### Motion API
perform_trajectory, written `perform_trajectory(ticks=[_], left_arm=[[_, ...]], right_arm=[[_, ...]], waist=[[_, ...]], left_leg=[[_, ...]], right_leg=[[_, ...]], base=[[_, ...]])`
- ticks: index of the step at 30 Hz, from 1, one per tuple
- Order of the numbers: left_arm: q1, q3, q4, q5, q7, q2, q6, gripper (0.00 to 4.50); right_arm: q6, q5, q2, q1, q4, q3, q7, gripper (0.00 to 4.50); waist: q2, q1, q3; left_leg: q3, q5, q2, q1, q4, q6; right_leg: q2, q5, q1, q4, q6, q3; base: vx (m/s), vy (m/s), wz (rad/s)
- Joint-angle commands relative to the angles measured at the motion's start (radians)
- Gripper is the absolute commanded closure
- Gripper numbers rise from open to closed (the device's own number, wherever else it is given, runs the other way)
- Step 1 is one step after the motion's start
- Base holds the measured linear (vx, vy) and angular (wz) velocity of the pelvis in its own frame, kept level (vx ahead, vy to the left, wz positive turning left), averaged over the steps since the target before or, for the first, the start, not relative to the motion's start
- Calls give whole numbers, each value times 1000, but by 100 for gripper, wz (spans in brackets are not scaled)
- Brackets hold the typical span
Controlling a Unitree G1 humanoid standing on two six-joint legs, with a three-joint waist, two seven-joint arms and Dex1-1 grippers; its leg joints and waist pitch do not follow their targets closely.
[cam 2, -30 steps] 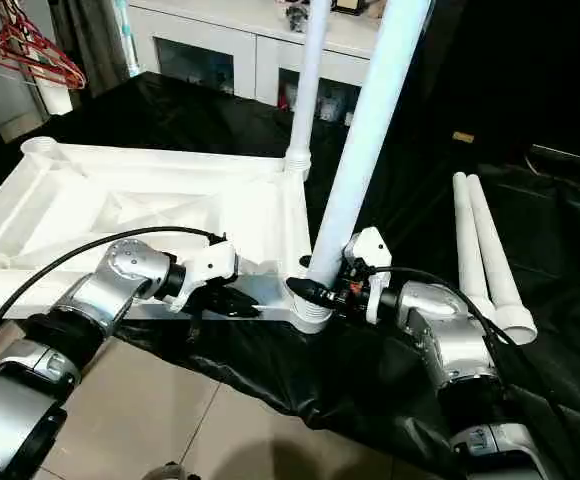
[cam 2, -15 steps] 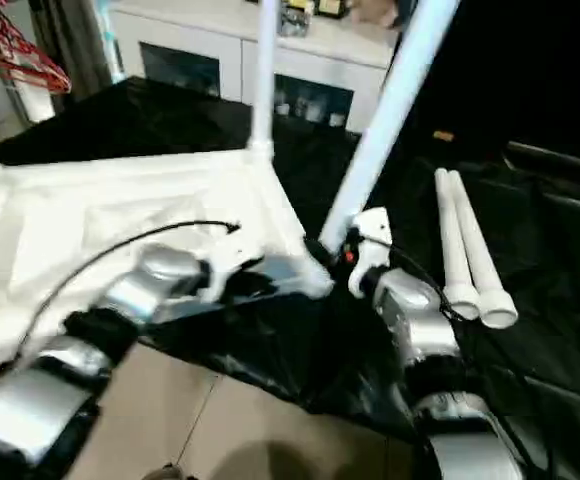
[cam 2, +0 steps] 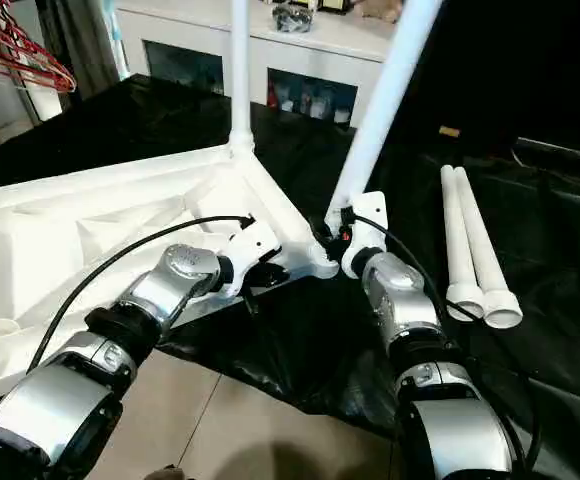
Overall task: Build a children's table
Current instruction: Insert table leg to table base
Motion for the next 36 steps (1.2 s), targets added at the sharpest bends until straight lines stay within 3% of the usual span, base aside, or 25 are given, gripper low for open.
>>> perform_trajectory(ticks=[1, 2, 3, 5, 6, 9, 15, 21, 22, 23, 30, 33, 36], left_arm=[[-33, -6, -29, 16, 6, 5, -28, 450], [-28, -10, -32, 19, -3, 10, -38, 450], [-24, -13, -36, 19, -10, 14, -44, 450], [-17, -17, -44, 18, -25, 20, -52, 450], [-8, -19, -57, 12, -52, 29, -60, 450], [12, -27, -85, 3, -113, 61, -86, 450], [24, -33, -101, 6, -132, 82, -85, 450], [32, -31, -113, 4, -137, 93, -88, 450], [34, -31, -118, 3, -145, 95, -93, 450], [36, -31, -125, 0, -155, 99, -96, 450], [49, -36, -149, -5, -183, 120, -98, 450], [57, -40, -158, -10, -204, 124, -108, 450], [62, -42, -165, -14, -219, 129, -115, 450]], right_arm=[[55, -27, 23, 49, 102, 55, 32, 259], [54, -28, 20, 45, 104, 58, 39, 259], [51, -30, 18, 41, 109, 59, 47, 259], [46, -37, 16, 33, 121, 58, 65, 259], [47, -43, 12, 31, 125, 62, 93, 259], [44, -71, -1, 34, 129, 83, 148, 259], [35, -84, -8, 33, 134, 102, 180, 259], [30, -83, -5, 28, 139, 101, 189, 259], [30, -80, -5, 25, 141, 95, 198, 203], [30, -75, -7, 22, 141, 88, 211, 189], [27, -70, -21, 18, 133, 82, 273, 131], [22, -61, -28, 21, 113, 81, 300, 103], [17, -57, -33, 24, 100, 82, 323, 103]], waist=[[3, -7, -49], [6, -8, -50], [-2, -8, -50], [-1, -9, -49], [-14, -13, -48], [-10, -16, -49], [-19, -25, -50], [-19, -27, -49], [-19, -26, -49], [-21, -26, -50], [-14, -27, -54], [-13, -27, -55], [-12, -27, -54]], left_leg=[[-20, -279, 50, 3, -81, 16], [-20, -283, 53, 5, -83, 15], [-21, -270, 53, 1, -85, 17], [-20, -266, 55, 2, -86, 18], [-18, -266, 55, 0, -87, 18], [-20, -257, 57, -2, -88, 24], [-16, -228, 59, -2, -90, 27], [-15, -242, 59, 1, -91, 23], [-15, -246, 59, 2, -92, 22], [-15, -244, 59, 1, -92, 22], [-12, -185, 61, 0, -89, 35], [-10, -175, 61, 0, -87, 41], [-9, -173, 60, 1, -86, 47]], right_leg=[[-87, -349, 37, -115, -143, 70], [-88, -352, 35, -119, -140, 71], [-87, -342, 39, -116, -136, 70], [-89, -336, 36, -116, -140, 72], [-88, -324, 37, -117, -141, 72], [-92, -320, 38, -115, -145, 72], [-90, -259, 39, -109, -164, 73], [-91, -267, 38, -111, -169, 74], [-91, -276, 37, -113, -166, 74], [-92, -277, 39, -112, -166, 74], [-88, -130, 44, -96, -212, 74], [-88, -95, 46, -93, -224, 74], [-88, -94, 46, -94, -230, 74]], base=[[0, 0, 0], [0, 0, 0], [0, 0, 0], [0, 0, 0], [0, 0, 0], [0, 0, 0], [0, 0, 0], [0, 0, 0], [0, 0, 0], [0, 0, 0], [0, 0, 0], [0, 0, 0], [0, 0, 0]])
